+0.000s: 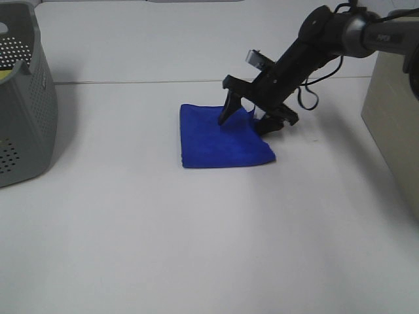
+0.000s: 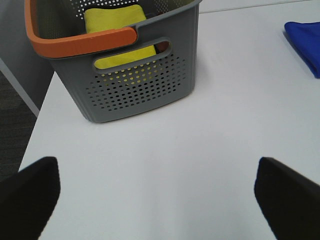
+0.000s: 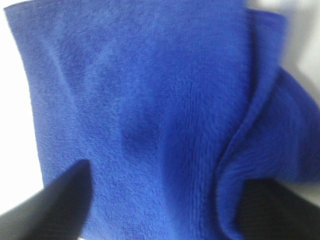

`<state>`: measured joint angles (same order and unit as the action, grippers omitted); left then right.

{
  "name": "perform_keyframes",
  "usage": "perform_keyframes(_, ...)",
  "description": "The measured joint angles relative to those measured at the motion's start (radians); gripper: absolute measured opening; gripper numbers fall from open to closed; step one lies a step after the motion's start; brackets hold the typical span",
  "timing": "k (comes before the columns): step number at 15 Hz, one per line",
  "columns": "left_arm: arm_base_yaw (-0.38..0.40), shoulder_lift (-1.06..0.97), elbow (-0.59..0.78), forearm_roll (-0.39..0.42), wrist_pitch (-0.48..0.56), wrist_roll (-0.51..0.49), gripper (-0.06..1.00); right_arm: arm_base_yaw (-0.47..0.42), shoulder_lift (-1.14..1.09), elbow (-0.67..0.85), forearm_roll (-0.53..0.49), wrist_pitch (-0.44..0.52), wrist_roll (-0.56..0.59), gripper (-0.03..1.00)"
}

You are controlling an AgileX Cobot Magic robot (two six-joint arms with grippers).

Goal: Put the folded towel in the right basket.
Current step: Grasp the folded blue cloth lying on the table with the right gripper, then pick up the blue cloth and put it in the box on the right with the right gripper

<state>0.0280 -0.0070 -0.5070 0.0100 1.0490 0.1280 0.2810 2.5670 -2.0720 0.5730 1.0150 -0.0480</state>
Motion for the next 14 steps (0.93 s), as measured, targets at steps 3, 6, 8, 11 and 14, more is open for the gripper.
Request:
perform_keyframes(3, 0.0, 0.0, 0.0, 0.0, 0.0, 0.0, 0.98, 0.061, 0.03, -0.001, 0.044, -0.07, 0.013, 0.13)
perform_keyframes(6, 0.0, 0.0, 0.0, 0.0, 0.0, 0.0, 0.98, 0.062, 0.031, -0.001, 0.051, -0.06, 0.014, 0.13)
perform_keyframes(8, 0.0, 0.0, 0.0, 0.0, 0.0, 0.0, 0.98, 0.062, 0.024, -0.006, 0.045, -0.031, 0.014, 0.13)
perform_keyframes(11, 0.0, 0.0, 0.0, 0.0, 0.0, 0.0, 0.98, 0.062, -0.013, -0.121, -0.015, 0.101, -0.005, 0.13)
perform_keyframes(14, 0.0, 0.0, 0.0, 0.0, 0.0, 0.0, 0.98, 0.052, -0.147, -0.423, -0.102, 0.189, -0.036, 0.13)
